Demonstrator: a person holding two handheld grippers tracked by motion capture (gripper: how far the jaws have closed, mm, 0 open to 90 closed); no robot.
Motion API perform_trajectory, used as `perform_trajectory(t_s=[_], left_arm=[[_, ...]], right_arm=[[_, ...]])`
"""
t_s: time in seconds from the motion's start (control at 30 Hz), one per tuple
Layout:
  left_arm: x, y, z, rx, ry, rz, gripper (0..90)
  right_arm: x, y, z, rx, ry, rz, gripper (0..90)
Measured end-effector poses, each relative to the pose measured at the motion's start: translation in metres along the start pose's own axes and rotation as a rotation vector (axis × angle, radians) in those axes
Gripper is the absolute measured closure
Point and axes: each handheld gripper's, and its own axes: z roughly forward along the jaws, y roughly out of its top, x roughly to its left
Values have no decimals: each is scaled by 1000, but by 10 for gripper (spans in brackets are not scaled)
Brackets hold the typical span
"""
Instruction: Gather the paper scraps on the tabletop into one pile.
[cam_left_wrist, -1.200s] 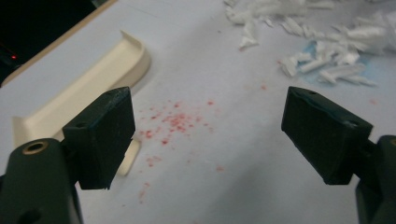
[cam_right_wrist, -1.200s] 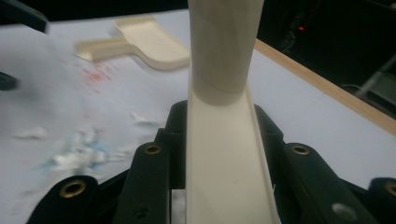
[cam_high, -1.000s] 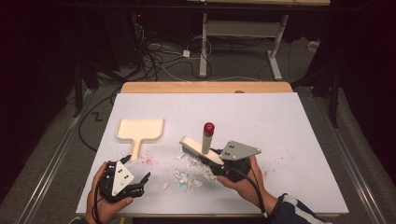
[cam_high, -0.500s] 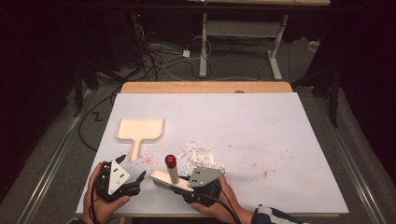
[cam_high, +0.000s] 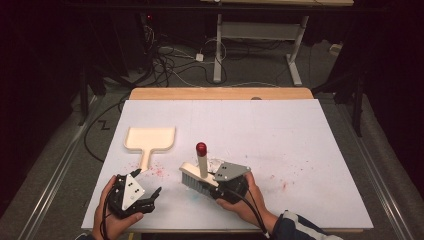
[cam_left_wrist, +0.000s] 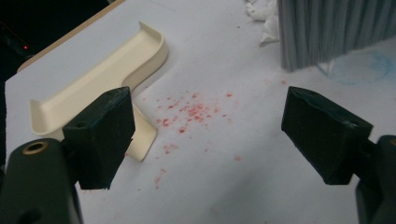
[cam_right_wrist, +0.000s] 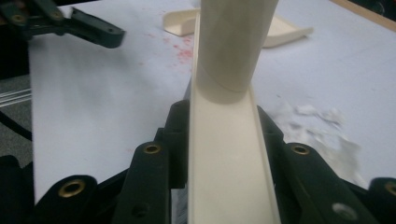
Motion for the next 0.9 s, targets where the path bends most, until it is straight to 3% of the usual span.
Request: perform_trajectory(t_s=[0.17, 0.3, 0.37, 0.5, 0.7, 0.9], left_arm=[[-2, 1, 4, 8, -15, 21, 166], [-5, 1, 6, 23, -20, 41, 166], [-6, 1, 7, 29, -24, 45, 166], [-7, 1, 6, 32, -33, 33, 166], [-8, 1, 7, 37, -35, 37, 167], [-9, 1, 7, 40, -41, 46, 167]], right_arm=[[-15, 0, -7, 1, -50, 3, 678], [-28, 2, -18, -19, -30, 18, 677], [-31, 6, -27, -36, -47, 8, 677], [-40, 10, -50, -81, -34, 11, 677], [-51, 5, -79, -72, -41, -18, 676], [-56, -14, -105, -33, -36, -65, 675]])
